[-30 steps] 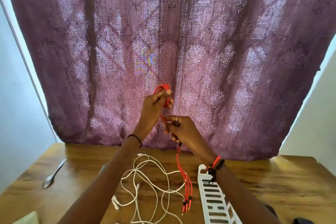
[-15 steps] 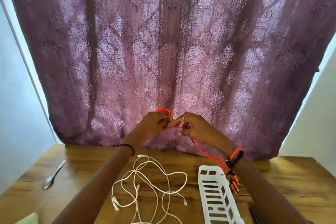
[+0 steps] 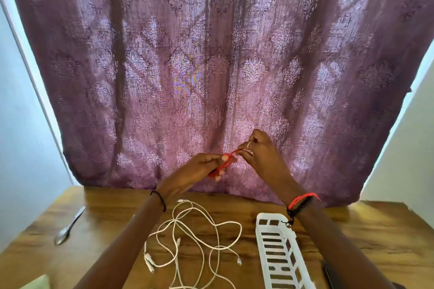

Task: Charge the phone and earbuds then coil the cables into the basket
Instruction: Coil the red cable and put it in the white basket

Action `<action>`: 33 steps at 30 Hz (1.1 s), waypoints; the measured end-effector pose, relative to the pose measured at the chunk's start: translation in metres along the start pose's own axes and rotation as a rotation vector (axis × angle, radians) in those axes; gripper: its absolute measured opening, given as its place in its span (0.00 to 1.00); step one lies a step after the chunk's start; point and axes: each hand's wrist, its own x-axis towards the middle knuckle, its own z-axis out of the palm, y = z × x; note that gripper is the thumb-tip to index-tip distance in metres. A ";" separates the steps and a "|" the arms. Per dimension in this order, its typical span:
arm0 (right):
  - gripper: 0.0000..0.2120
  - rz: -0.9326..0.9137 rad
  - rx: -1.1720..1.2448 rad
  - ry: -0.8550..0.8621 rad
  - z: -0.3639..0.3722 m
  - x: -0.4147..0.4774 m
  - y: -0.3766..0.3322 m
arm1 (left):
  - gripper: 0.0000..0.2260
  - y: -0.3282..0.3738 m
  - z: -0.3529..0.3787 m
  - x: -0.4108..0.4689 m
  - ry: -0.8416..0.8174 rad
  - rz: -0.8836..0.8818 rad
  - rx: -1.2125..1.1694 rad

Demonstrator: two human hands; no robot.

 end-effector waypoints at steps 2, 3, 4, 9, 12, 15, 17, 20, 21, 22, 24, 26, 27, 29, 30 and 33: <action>0.13 0.049 0.001 -0.023 0.002 -0.001 -0.004 | 0.11 -0.002 0.002 0.001 -0.016 -0.001 -0.108; 0.14 0.074 0.026 -0.036 0.002 -0.001 -0.006 | 0.11 -0.002 0.003 0.001 -0.020 -0.005 -0.160; 0.15 0.090 0.061 -0.030 0.003 -0.002 -0.008 | 0.11 -0.001 0.003 0.002 -0.021 -0.010 -0.210; 0.09 0.269 0.329 -0.001 0.014 -0.009 -0.014 | 0.15 -0.004 0.003 0.003 -0.030 -0.042 -0.450; 0.11 0.433 0.495 -0.068 0.027 -0.017 -0.017 | 0.19 -0.005 0.000 0.005 0.020 -0.057 -0.607; 0.12 0.636 0.882 -0.130 0.036 -0.023 -0.030 | 0.15 -0.002 -0.002 0.005 0.034 -0.044 -0.715; 0.12 0.744 1.112 -0.101 0.037 -0.026 -0.040 | 0.15 -0.002 -0.005 0.005 0.018 -0.025 -0.769; 0.13 0.856 1.421 -0.045 0.034 -0.027 -0.048 | 0.23 -0.006 -0.010 0.006 -0.022 -0.006 -0.821; 0.15 0.864 1.480 -0.047 0.034 -0.026 -0.049 | 0.25 -0.007 -0.011 0.006 -0.034 -0.002 -0.825; 0.17 0.857 1.511 -0.058 0.034 -0.026 -0.048 | 0.25 -0.008 -0.012 0.006 -0.044 0.001 -0.825; 0.16 0.813 1.529 -0.083 0.036 -0.024 -0.049 | 0.24 -0.008 -0.012 0.005 -0.063 0.006 -0.826; 0.08 0.750 1.526 -0.071 0.040 -0.023 -0.050 | 0.23 -0.010 -0.011 0.003 -0.067 0.013 -0.830; 0.06 0.731 1.502 -0.048 0.042 -0.023 -0.051 | 0.23 -0.011 -0.010 0.003 -0.067 0.012 -0.835; 0.09 0.729 1.459 -0.023 0.042 -0.020 -0.053 | 0.25 -0.013 -0.009 0.003 -0.065 0.003 -0.845; 0.10 0.732 1.457 -0.017 0.041 -0.020 -0.054 | 0.25 -0.014 -0.010 0.004 -0.063 -0.002 -0.846; 0.12 0.740 1.440 -0.008 0.040 -0.019 -0.054 | 0.24 -0.017 -0.010 0.004 -0.060 -0.015 -0.829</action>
